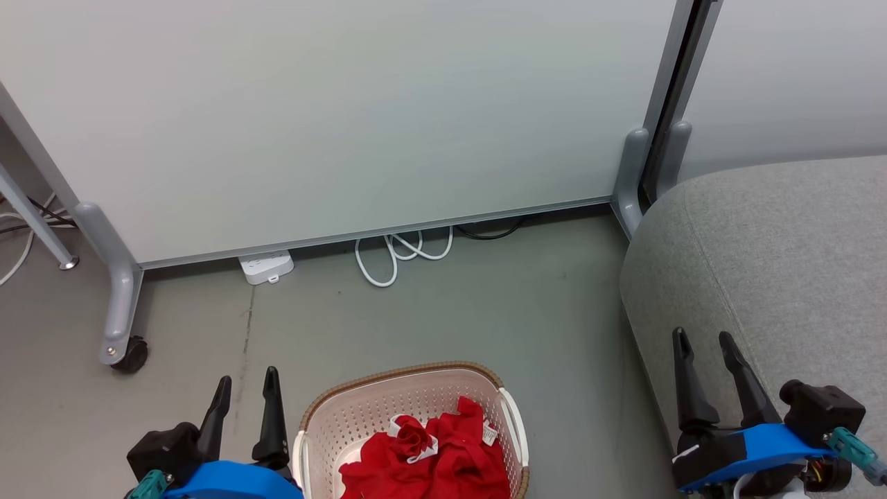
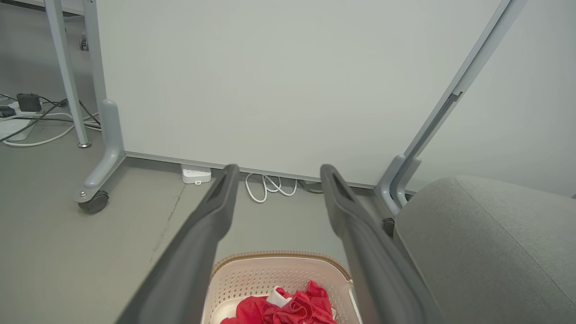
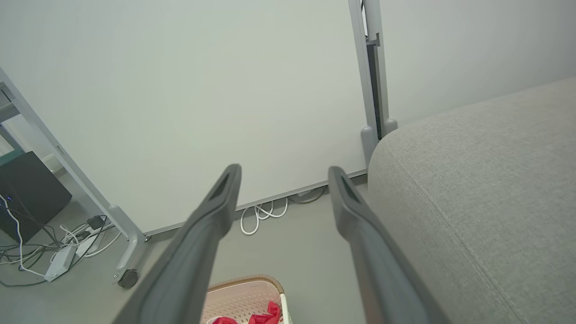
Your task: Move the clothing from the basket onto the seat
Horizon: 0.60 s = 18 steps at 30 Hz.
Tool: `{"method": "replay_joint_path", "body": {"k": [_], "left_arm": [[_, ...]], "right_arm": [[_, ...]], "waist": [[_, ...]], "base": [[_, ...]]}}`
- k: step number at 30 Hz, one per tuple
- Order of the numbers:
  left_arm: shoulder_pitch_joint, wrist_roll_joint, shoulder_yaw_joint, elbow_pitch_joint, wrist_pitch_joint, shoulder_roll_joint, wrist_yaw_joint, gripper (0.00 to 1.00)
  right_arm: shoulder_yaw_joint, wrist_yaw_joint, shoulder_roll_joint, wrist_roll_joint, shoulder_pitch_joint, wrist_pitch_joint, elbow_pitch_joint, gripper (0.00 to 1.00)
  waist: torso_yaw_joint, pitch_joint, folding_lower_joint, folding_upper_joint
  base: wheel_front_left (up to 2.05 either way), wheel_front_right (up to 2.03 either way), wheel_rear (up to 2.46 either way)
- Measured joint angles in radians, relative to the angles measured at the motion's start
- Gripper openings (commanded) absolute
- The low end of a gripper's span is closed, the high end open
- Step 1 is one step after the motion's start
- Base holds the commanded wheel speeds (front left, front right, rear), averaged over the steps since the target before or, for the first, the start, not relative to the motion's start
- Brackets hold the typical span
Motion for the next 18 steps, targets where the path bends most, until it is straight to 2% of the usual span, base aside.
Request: {"method": "replay_joint_path", "body": {"k": [18], "left_arm": [[0.0, 0.065, -0.011, 0.001, -0.035, 0.002, 0.021, 1.0]], "right_arm": [[0.006, 0.0, -0.001, -0.136, 0.009, -0.027, -0.009, 1.0]], "waist": [[0.0, -0.005, 0.0, 0.0]], "base": [[0.0, 0.0, 0.0]]}}
